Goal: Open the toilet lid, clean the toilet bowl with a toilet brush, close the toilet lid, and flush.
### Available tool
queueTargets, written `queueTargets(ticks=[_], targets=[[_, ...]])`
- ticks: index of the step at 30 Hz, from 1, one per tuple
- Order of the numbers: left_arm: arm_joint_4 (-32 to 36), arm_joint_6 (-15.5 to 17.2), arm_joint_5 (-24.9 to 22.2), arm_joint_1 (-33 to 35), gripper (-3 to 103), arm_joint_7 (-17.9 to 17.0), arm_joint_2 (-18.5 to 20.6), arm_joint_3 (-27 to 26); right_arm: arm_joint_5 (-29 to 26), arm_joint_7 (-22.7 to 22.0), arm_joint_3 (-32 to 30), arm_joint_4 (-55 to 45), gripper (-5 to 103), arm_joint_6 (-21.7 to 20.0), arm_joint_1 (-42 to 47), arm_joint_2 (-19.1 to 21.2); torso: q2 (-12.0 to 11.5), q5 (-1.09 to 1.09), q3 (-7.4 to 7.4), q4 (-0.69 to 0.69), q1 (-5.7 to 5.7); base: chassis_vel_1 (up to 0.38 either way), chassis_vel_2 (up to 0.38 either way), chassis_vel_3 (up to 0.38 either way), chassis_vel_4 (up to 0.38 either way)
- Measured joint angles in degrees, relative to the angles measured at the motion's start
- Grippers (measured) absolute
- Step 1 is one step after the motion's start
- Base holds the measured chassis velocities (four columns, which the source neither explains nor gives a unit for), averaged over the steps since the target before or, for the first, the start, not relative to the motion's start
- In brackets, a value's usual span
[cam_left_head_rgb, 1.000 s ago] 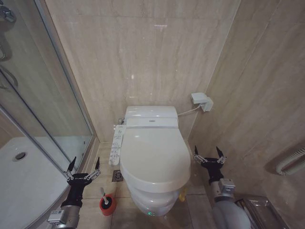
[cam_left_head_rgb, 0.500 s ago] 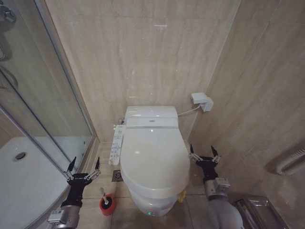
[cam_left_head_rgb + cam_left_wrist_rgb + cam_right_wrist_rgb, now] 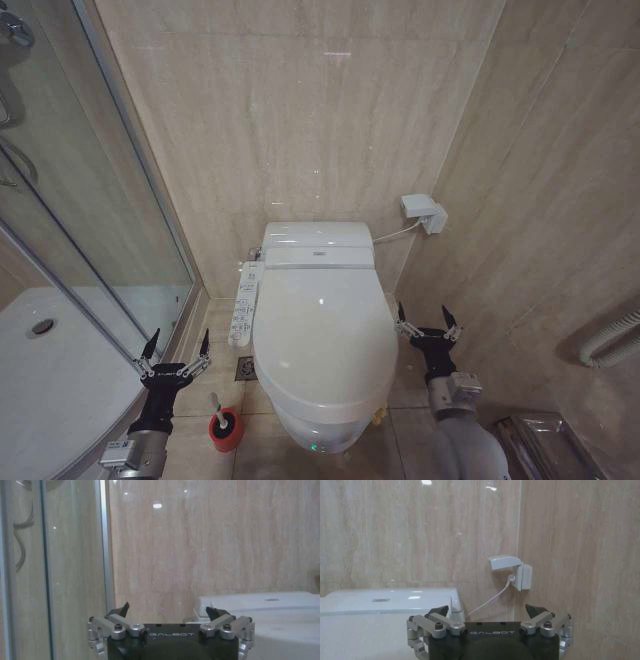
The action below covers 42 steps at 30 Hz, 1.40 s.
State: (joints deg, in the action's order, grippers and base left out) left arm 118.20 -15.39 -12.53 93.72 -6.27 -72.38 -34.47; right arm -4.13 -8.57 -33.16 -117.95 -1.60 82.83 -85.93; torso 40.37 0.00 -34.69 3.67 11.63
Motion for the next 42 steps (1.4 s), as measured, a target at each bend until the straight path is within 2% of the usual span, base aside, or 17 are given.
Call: queueTargets(ticks=[42], targets=[[0.0, 0.5, 0.0, -0.3, 100, 0.0, -0.1, 0.1, 0.0, -0.1, 0.0, 0.0, 100, 0.0, 0.0, 0.0, 0.0, 0.01, 0.0, -0.01, 0.0, 0.0, 0.0, 0.0, 0.0]])
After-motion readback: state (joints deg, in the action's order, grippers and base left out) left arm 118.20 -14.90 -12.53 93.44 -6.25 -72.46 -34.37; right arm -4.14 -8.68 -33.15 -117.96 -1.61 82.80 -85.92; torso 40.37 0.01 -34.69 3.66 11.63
